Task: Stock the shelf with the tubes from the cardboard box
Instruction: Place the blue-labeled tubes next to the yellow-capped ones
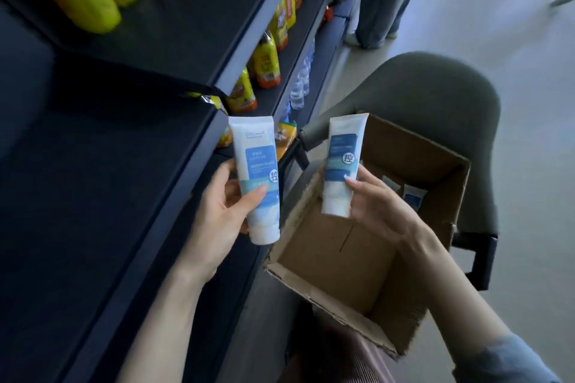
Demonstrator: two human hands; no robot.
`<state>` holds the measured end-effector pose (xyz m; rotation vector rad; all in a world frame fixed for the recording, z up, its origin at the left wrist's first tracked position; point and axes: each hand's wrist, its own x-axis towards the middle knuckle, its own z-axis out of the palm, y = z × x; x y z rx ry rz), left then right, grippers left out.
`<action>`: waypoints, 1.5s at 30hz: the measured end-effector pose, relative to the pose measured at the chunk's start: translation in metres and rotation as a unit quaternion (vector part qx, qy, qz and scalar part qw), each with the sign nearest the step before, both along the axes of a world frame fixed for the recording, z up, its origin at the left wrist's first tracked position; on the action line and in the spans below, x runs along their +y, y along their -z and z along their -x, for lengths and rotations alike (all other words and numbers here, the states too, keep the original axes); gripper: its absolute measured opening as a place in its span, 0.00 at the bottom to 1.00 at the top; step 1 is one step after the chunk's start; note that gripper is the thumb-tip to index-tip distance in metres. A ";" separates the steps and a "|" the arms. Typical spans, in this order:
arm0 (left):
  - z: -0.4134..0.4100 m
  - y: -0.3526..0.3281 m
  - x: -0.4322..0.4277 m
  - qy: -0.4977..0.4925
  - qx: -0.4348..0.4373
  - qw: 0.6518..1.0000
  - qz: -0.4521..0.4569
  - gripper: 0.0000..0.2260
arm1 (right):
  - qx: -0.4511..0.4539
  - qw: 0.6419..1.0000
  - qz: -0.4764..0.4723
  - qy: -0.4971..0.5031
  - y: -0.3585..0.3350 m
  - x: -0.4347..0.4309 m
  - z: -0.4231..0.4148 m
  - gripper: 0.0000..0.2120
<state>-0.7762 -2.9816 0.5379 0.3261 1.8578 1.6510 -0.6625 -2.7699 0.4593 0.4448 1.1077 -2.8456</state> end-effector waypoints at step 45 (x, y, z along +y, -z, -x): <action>-0.177 -0.304 -0.351 -0.547 0.429 0.717 -0.042 0.15 | 0.320 0.874 -0.050 -0.361 -0.393 -0.398 0.125 0.16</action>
